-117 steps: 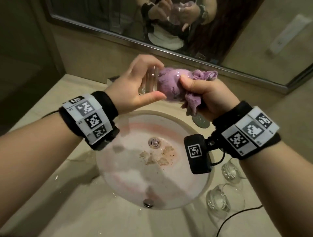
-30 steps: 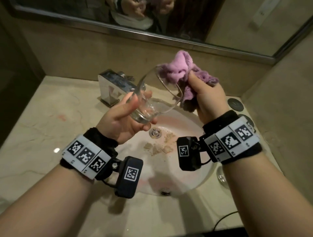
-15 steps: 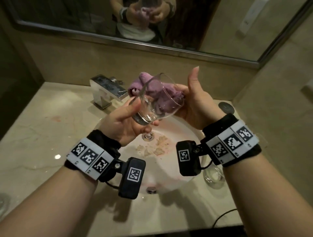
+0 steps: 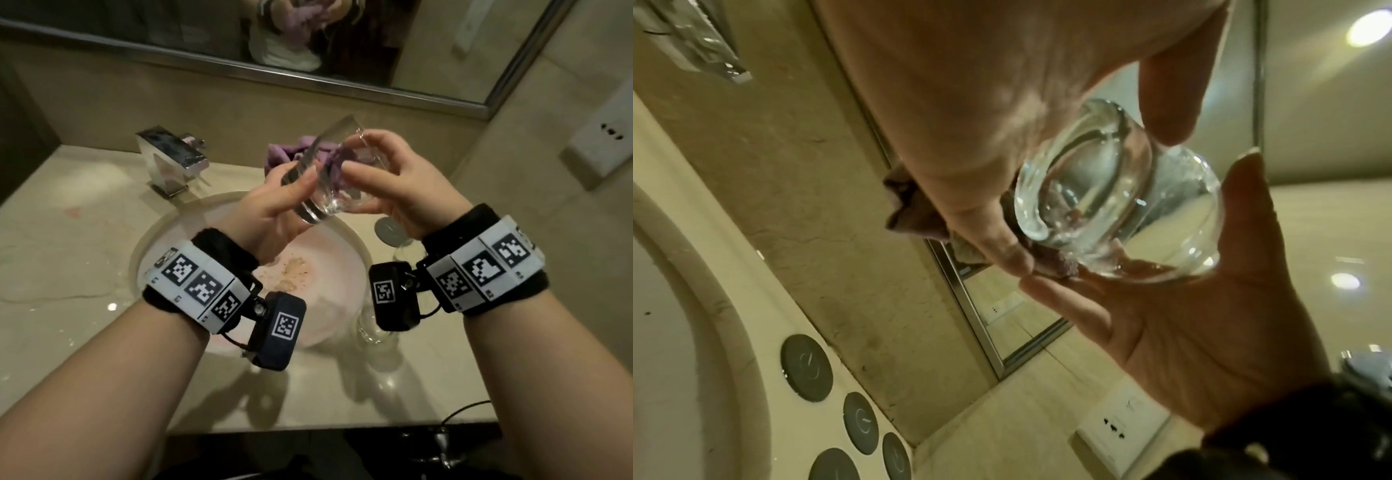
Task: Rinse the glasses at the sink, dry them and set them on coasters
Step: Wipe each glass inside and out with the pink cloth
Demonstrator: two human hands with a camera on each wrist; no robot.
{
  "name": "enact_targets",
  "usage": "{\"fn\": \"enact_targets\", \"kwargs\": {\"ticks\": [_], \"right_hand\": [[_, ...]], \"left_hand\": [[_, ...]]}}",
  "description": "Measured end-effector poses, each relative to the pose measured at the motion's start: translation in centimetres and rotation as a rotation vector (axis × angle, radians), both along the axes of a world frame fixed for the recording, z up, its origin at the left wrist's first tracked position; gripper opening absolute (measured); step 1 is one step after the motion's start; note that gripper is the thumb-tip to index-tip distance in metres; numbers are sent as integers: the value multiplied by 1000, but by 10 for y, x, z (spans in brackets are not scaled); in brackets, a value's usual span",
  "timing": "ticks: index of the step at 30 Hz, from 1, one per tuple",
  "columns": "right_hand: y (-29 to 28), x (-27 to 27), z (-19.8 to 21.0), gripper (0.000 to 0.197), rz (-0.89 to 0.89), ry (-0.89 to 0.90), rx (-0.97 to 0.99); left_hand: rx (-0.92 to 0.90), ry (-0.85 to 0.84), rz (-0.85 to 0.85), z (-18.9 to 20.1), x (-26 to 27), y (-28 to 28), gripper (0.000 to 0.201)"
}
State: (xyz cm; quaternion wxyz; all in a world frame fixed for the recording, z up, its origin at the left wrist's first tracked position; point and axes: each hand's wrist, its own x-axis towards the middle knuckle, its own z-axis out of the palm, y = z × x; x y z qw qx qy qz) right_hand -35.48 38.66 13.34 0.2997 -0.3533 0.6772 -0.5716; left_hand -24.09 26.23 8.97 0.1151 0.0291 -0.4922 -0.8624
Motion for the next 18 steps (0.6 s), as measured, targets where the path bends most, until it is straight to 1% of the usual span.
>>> {"fn": "enact_targets", "kwargs": {"ticks": [2,3,4,6,7,9,11,14,16,18], "right_hand": [[15,1,7,62,-35,69,2],[24,1,11,61,-49,119,11],[34,-2,14,62,-64,174,22],[58,-9,20,69,-125,259,45],[67,-13,22,72,-161,300,65],[89,-22,20,79,-276,374,131],[110,-33,7,84,-427,400,213],[141,-42,-30,87,-657,366,327],[159,-43,-61,83,-753,307,377],[170,-38,-89,83,-779,259,443]], "left_hand": [[-45,-2,8,-2,-7,9,95],[-50,-17,27,-4,-10,11,95],[-23,-35,64,-7,-12,11,91],[42,-65,169,-19,-17,10,69],[26,-89,237,-24,-16,5,58],[-39,-150,315,-34,-19,3,48],[-79,-189,350,-41,-23,7,45],[-103,-218,373,-46,-29,19,40],[-113,-230,391,-53,-33,26,39],[-129,-256,408,-61,-36,32,34]]}}
